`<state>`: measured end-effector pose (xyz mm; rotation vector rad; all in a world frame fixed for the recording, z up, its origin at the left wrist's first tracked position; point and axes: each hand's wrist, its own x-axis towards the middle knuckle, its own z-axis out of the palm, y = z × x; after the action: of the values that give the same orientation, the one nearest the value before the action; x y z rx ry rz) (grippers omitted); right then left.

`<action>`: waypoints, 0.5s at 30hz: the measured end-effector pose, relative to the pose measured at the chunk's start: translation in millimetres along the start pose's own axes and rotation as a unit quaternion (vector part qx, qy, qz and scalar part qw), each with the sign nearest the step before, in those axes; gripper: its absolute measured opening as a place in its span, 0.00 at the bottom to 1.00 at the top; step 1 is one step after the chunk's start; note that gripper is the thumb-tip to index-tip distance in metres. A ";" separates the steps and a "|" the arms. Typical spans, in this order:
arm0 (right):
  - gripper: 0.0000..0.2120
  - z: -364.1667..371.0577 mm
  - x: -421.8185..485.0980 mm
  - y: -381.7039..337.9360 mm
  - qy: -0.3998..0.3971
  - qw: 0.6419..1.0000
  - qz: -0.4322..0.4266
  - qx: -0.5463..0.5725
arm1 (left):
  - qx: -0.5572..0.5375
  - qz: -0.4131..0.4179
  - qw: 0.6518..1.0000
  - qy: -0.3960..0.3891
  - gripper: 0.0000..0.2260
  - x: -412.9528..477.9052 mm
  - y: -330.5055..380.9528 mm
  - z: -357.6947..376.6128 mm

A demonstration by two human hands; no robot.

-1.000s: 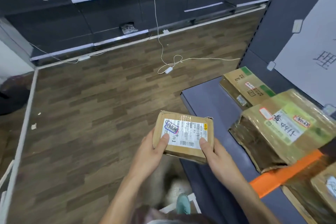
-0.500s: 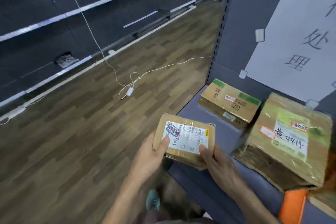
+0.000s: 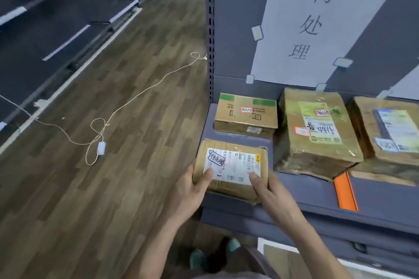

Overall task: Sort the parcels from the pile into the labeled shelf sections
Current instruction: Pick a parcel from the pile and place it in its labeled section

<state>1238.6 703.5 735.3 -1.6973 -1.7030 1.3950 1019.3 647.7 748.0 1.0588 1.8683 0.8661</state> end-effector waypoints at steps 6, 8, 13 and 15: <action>0.23 -12.8 0.0 3.8 0.023 1.000 -0.015 0.013 | 0.016 0.013 0.999 -0.034 0.15 16.3 6.2 14.9; 0.24 -13.1 -0.8 4.6 0.031 0.999 -0.038 0.018 | 0.037 0.017 0.999 -0.035 0.15 20.0 7.7 18.6; 0.41 -1.5 -3.8 10.5 0.098 0.989 -0.072 -0.083 | 0.098 0.018 0.994 -0.034 0.19 27.8 14.4 28.6; 0.46 -0.7 -3.6 11.7 0.086 0.985 -0.094 -0.117 | 0.104 0.016 0.994 -0.030 0.24 27.9 12.6 31.8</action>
<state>1246.4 698.1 727.5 -1.6674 -1.9313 0.9670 1042.4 683.3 736.0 1.2307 1.9273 0.6600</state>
